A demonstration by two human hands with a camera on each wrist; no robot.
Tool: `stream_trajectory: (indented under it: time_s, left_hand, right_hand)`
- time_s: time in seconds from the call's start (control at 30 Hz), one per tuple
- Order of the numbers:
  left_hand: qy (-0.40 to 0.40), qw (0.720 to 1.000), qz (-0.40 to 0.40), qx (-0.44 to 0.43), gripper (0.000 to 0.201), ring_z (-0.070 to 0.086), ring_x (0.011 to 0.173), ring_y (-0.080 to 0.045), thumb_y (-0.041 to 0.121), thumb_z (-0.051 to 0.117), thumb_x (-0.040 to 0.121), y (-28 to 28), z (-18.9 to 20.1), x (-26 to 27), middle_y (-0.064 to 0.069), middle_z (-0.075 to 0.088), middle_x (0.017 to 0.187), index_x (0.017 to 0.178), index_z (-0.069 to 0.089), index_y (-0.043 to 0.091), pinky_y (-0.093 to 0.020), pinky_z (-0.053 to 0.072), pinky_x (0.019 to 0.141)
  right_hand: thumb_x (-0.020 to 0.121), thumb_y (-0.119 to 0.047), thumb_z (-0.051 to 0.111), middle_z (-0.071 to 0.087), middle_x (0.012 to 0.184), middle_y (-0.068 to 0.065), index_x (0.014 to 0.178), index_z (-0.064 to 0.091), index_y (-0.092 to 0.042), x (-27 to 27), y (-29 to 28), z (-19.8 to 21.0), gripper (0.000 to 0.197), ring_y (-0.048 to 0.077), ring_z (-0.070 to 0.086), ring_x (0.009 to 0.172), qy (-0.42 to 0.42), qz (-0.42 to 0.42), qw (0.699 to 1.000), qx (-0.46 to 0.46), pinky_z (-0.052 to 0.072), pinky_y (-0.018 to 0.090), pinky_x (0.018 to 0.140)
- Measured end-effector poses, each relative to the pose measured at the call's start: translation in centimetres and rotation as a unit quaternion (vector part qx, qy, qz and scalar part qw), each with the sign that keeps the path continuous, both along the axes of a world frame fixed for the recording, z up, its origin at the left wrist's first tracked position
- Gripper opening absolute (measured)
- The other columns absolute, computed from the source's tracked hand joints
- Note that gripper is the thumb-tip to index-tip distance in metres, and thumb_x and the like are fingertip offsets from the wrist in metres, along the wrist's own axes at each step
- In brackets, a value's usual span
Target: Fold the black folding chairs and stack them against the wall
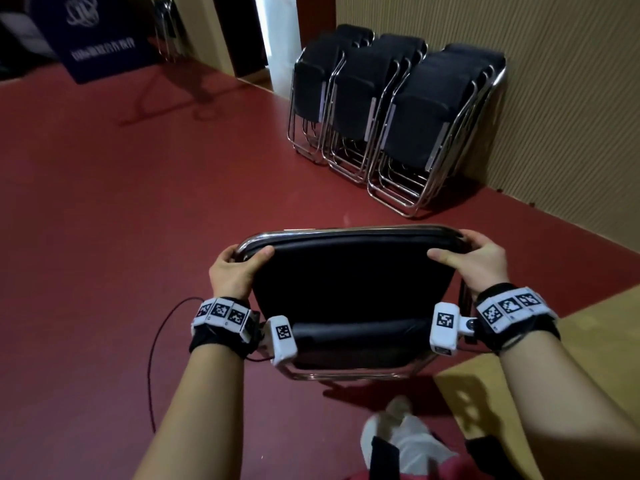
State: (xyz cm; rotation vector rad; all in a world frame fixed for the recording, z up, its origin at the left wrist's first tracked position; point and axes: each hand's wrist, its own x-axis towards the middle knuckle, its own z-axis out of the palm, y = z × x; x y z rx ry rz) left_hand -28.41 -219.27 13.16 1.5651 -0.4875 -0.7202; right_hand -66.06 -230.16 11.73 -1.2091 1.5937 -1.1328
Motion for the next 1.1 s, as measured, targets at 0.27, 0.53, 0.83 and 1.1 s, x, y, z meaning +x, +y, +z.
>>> stream_trajectory:
  time_s: [0.27,0.53,0.83,1.1]
  left_hand:
    - [0.012,0.998,0.059,0.010,0.067,0.069,0.095,-0.017,0.043,0.096,0.043,-17.2,-1.0,5.9,0.000,0.073,0.102,0.100,0.068,0.020,-0.029,0.053,0.087]
    - [0.012,0.996,0.087,0.000,0.043,0.061,0.084,-0.011,0.014,0.088,0.073,-32.1,-0.7,12.4,0.005,0.065,0.092,0.106,0.061,0.013,-0.017,0.048,0.072]
    - [0.018,0.999,0.027,-0.003,0.037,0.064,0.083,-0.010,0.018,0.092,0.068,-53.4,-1.2,26.1,0.005,0.067,0.092,0.091,0.063,0.019,-0.024,0.047,0.079]
    - [-0.009,1.000,-0.020,0.004,0.077,0.072,0.098,-0.019,0.052,0.094,0.033,-71.5,0.5,35.7,-0.002,0.075,0.102,0.099,0.068,0.020,-0.035,0.057,0.091]
  right_hand:
    - [0.053,-0.022,0.096,0.067,0.109,0.000,0.121,0.065,-0.012,7.4,-21.0,0.7,0.075,0.012,0.063,0.099,0.000,0.057,0.998,-0.004,0.047,0.021,0.083]
    - [0.033,-0.043,0.097,0.069,0.113,-0.001,0.121,0.066,-0.017,15.9,-38.8,2.8,0.096,0.015,0.065,0.107,0.003,0.100,0.995,-0.014,0.053,0.035,0.096]
    - [0.048,-0.024,0.097,0.071,0.107,0.001,0.114,0.068,-0.015,28.0,-56.7,1.2,0.072,0.011,0.067,0.093,-0.021,0.052,0.998,-0.001,0.055,0.026,0.082]
    - [0.060,-0.010,0.092,0.069,0.102,0.001,0.112,0.068,-0.011,36.1,-70.9,1.8,0.057,0.000,0.062,0.080,-0.041,0.002,0.999,0.000,0.044,0.002,0.055]
